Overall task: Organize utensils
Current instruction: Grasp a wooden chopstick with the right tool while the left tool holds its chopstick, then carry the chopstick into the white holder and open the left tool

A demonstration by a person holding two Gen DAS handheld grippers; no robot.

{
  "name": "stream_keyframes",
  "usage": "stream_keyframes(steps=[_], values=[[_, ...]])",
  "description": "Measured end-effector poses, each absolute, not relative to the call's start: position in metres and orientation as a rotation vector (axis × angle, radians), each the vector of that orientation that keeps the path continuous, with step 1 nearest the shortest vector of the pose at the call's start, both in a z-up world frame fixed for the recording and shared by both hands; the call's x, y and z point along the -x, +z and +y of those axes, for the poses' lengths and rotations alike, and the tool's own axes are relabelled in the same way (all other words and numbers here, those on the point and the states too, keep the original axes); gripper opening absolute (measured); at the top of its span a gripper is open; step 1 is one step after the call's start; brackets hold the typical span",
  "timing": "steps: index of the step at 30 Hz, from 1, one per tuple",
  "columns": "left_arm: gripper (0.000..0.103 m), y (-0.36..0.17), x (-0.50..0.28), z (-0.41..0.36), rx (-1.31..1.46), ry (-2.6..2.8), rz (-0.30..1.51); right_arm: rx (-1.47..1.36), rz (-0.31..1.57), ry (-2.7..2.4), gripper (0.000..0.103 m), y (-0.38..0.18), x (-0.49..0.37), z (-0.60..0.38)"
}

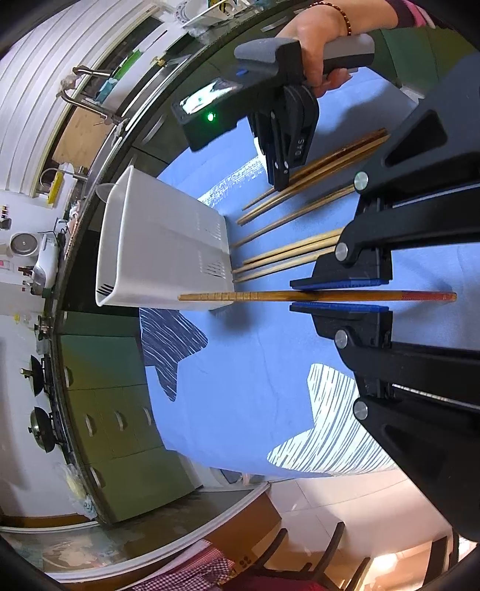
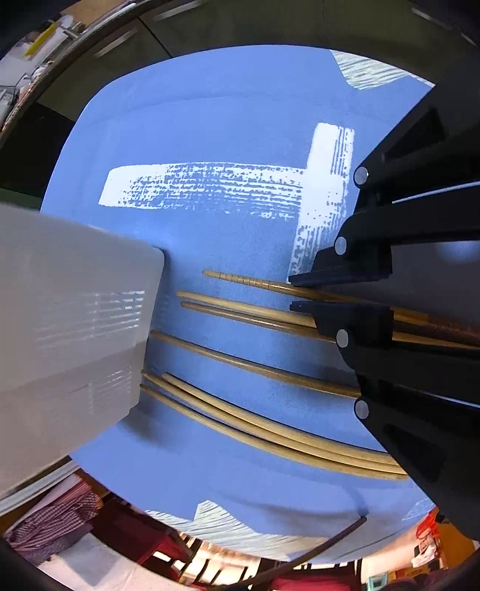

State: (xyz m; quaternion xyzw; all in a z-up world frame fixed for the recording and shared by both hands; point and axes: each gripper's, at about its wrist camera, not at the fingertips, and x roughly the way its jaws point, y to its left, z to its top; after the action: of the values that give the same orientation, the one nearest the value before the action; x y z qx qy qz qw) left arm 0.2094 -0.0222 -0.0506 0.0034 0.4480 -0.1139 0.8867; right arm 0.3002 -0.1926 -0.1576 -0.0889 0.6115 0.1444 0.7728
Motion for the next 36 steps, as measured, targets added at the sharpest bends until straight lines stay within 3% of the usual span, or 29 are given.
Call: stream_keyframes(steps=[7, 22, 36], values=[[0.007, -0.047, -0.206, -0.019, 0.001, -0.245, 0.923, 0.146, 1.300, 0.329, 0.007, -0.146, -0.298, -0.195], [0.007, -0.027, -0.179, -0.014, -0.017, -0.269, 0.874, -0.009, 0.964, 0.444, 0.007, -0.031, -0.208, -0.253], [0.006, -0.003, -0.158, -0.012, -0.019, -0.286, 0.816, -0.012, 0.882, 0.445, 0.007, -0.004, -0.171, -0.274]])
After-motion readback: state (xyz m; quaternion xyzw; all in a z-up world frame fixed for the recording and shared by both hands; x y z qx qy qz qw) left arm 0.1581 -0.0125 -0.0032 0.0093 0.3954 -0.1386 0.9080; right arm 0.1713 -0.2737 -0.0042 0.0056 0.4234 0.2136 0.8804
